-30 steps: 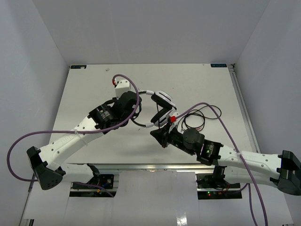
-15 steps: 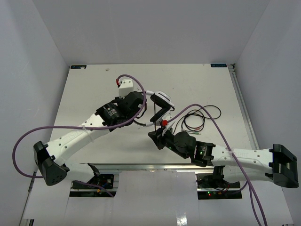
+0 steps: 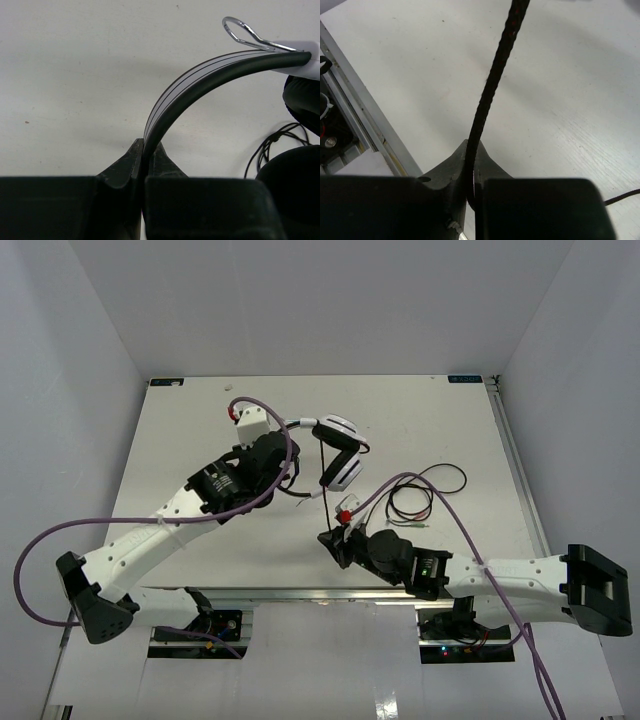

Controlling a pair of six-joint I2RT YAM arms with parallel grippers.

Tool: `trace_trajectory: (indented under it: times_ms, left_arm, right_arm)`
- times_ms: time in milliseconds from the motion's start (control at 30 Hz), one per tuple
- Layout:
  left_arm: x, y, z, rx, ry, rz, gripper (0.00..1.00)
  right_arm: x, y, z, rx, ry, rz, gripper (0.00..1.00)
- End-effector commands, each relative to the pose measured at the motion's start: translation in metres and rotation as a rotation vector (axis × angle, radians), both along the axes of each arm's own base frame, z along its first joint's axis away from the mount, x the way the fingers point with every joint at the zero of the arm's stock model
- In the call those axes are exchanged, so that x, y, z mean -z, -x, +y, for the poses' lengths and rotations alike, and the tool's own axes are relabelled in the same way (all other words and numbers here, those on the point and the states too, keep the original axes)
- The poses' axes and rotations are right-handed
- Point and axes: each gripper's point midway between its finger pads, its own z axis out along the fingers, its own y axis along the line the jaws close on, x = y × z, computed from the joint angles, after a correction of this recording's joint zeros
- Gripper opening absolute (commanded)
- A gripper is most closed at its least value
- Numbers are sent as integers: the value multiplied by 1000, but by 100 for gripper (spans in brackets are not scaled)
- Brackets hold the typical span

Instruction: Wrap the headphones

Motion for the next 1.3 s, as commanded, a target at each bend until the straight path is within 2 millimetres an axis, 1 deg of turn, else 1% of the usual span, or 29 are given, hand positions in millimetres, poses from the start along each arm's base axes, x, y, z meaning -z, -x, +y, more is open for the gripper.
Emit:
trace_trajectory:
  times_ms: [0,133,200,300,400,467,600,667,767,900,967,1033,1067,1167,1233,1267]
  left_arm:
    - [-48,-1,1,-33,194,-125,0]
    - [-51,3,12,-49,173,-130,0]
    - [-52,7,15,-44,180,-127,0]
    - [-59,12,15,-19,207,-131,0]
    - [-63,15,16,-10,211,-130,0]
    - [-67,18,17,-2,215,-127,0]
    - [-72,21,17,14,227,-124,0]
    - [-74,24,18,22,230,-121,0]
    - [-79,27,17,41,248,-122,0]
    - [-79,31,14,67,258,-115,0]
    - [-78,33,13,81,260,-106,0]
    - [-78,36,11,106,264,-98,0]
    - [-80,38,9,121,273,-98,0]
    - [-83,45,5,180,283,-91,0]
    - [-86,55,-5,278,295,-86,0]
    - [-88,59,-11,332,304,-87,0]
  right_arm:
    - [-15,-13,4,55,-68,-91,8]
    - [-6,-28,-6,147,-37,-132,8]
    - [-8,-31,-7,139,-49,-173,8]
    - [-13,-32,-3,106,-77,-230,14]
    - [-10,-31,4,57,-66,-271,21]
    - [-9,-37,7,46,-72,-295,25]
    - [-7,-42,13,15,-102,-312,27]
    - [-1,-45,14,7,-102,-317,27]
    - [-3,-55,13,9,-137,-333,28]
    - [0,-61,16,-32,-187,-328,28]
    - [9,-71,15,-22,-181,-313,25]
    - [8,-77,15,-20,-202,-315,15]
    - [11,-82,13,-12,-202,-308,10]
    - [18,-99,3,7,-206,-269,8]
    - [21,-107,-5,17,-218,-238,8]
    - [21,-107,-7,16,-221,-234,8]
